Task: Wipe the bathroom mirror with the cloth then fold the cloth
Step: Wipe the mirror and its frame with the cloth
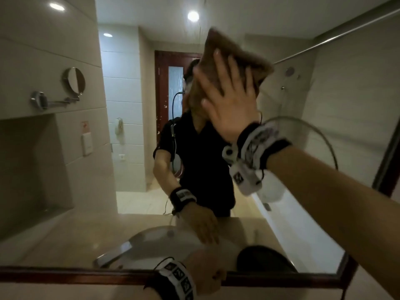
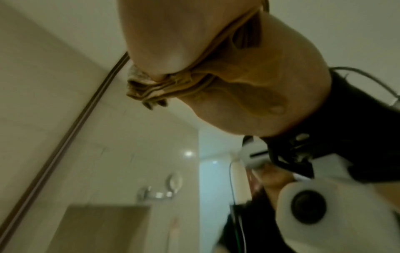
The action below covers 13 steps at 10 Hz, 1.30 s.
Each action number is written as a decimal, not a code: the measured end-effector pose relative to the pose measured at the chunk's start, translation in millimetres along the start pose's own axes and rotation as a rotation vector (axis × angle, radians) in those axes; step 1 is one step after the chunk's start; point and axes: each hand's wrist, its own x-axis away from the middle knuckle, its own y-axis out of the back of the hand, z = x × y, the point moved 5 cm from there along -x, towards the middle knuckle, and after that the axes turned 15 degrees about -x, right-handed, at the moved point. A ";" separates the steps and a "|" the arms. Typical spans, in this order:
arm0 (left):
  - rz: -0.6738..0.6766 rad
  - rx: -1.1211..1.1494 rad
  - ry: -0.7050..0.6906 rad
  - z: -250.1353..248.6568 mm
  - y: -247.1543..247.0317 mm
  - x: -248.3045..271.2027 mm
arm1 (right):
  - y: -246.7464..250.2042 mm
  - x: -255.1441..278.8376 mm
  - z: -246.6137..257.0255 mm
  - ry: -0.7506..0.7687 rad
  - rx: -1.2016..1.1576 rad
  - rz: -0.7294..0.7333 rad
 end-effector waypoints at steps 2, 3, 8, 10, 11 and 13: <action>-1.035 0.146 -0.059 47.2 95.8 74.3 | -86.7 107.5 83.7 0.230 -0.126 0.259; -1.204 0.325 -0.015 70.9 137.5 89.4 | -93.0 114.3 91.7 0.158 -0.159 0.269; -0.903 -0.510 0.396 103.5 216.5 27.6 | -37.7 47.1 37.8 0.004 -0.247 0.035; -0.870 -0.609 0.442 117.1 188.7 35.6 | -61.9 61.9 59.5 0.058 -0.203 0.056; -0.756 -0.624 0.500 134.3 117.4 46.5 | -94.7 105.2 90.4 0.181 -0.182 0.185; -0.684 -0.671 0.517 156.9 107.9 61.1 | -96.6 103.0 109.9 0.205 -0.184 0.251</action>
